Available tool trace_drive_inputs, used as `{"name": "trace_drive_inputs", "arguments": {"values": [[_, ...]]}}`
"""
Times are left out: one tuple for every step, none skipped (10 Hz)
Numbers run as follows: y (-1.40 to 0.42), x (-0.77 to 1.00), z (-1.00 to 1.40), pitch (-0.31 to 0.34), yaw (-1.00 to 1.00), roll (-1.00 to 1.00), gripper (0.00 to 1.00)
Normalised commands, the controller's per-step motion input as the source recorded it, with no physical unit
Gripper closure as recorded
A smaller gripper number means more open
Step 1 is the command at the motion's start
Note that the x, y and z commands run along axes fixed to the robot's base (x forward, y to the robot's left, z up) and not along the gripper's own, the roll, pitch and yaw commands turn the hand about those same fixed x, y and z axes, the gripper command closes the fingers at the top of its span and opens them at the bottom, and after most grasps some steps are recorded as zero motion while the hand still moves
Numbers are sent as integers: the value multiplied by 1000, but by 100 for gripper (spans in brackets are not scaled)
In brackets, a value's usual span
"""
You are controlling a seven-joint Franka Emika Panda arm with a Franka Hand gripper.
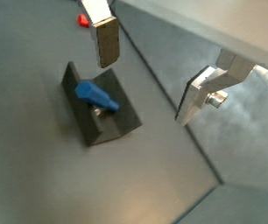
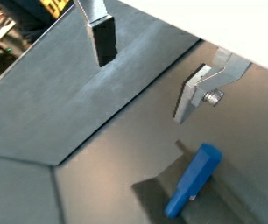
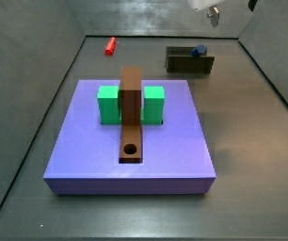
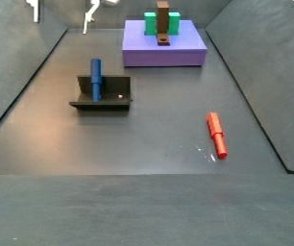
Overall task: Pick up the blue object. Move up. Place the blue object on the fixture. Regrasp the blue object. Move to above the board. Insert the blue object.
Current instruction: Regrasp the blue object.
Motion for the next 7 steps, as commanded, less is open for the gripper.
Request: {"name": "trace_drive_inputs", "arguments": {"values": [[-43, 0, 0, 0, 134, 1000, 0], [0, 0, 34, 171, 100, 1000, 0], [0, 0, 34, 180, 117, 1000, 0], [0, 6, 34, 180, 120, 1000, 0], [-137, 197, 0, 186, 109, 1000, 0], [-17, 89, -51, 131, 17, 591, 0], [-54, 23, 0, 0, 0, 0, 0]]}}
